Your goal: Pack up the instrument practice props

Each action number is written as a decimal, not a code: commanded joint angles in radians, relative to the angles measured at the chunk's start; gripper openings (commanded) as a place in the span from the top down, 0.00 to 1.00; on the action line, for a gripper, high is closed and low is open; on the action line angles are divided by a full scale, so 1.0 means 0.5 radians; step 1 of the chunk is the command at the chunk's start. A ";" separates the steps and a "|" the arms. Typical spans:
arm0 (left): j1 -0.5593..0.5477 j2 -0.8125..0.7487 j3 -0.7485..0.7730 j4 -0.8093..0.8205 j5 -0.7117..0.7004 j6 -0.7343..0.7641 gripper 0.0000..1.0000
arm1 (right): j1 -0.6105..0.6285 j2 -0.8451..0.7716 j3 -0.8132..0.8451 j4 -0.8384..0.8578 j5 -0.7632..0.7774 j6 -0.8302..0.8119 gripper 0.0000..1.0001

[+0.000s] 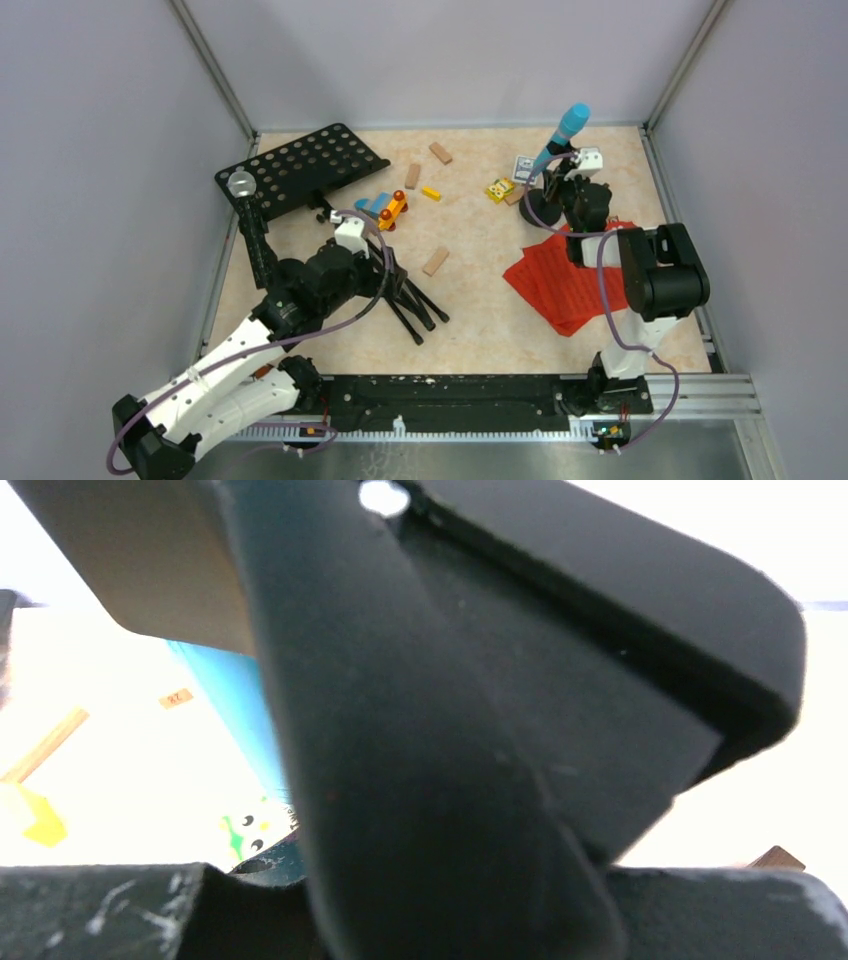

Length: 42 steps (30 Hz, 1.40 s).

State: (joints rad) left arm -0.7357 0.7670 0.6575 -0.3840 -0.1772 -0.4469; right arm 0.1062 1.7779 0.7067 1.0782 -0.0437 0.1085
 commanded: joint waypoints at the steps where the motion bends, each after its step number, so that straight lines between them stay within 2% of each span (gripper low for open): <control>1: 0.003 -0.080 0.022 0.009 -0.057 0.002 0.01 | -0.010 -0.219 0.048 0.310 -0.064 -0.041 1.00; 5: 0.004 -0.148 0.023 -0.002 -0.085 0.023 0.01 | 0.025 -0.499 0.078 0.151 -0.059 -0.128 1.00; 10: 0.005 -0.245 0.037 -0.032 -0.147 0.038 0.01 | 0.307 -0.898 0.078 -0.295 -0.031 -0.300 1.00; 15: 0.004 -0.354 0.094 -0.037 -0.094 0.112 0.01 | 0.784 -1.219 -0.092 -0.637 0.200 -0.344 1.00; 22: 0.003 -0.478 0.229 -0.047 0.005 0.252 0.01 | 1.414 -1.465 -0.423 -0.717 0.585 -0.237 1.00; 28: 0.005 -0.515 0.248 -0.069 0.015 0.302 0.01 | 1.740 -1.508 -0.662 -0.603 0.766 -0.151 1.00; 32: 0.004 -0.512 0.235 -0.073 0.037 0.267 0.01 | 1.832 -1.438 -0.825 -0.338 0.752 -0.077 1.00; 38: 0.005 -0.516 0.184 -0.002 0.131 0.233 0.01 | 1.843 -1.202 -1.011 0.129 0.778 -0.092 1.00; 40: 0.005 -0.513 0.161 0.026 0.170 0.247 0.01 | 1.843 -1.138 -1.033 0.195 0.766 -0.088 0.91; 42: 0.003 -0.511 0.150 0.041 0.221 0.265 0.01 | 1.843 -1.114 -1.051 0.214 0.743 -0.056 0.79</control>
State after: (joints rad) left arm -0.7357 0.5087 0.7509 -0.4217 -0.1276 -0.3222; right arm 1.0191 1.2022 0.1822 0.9539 0.3214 0.0490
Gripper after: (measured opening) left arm 0.987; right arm 0.277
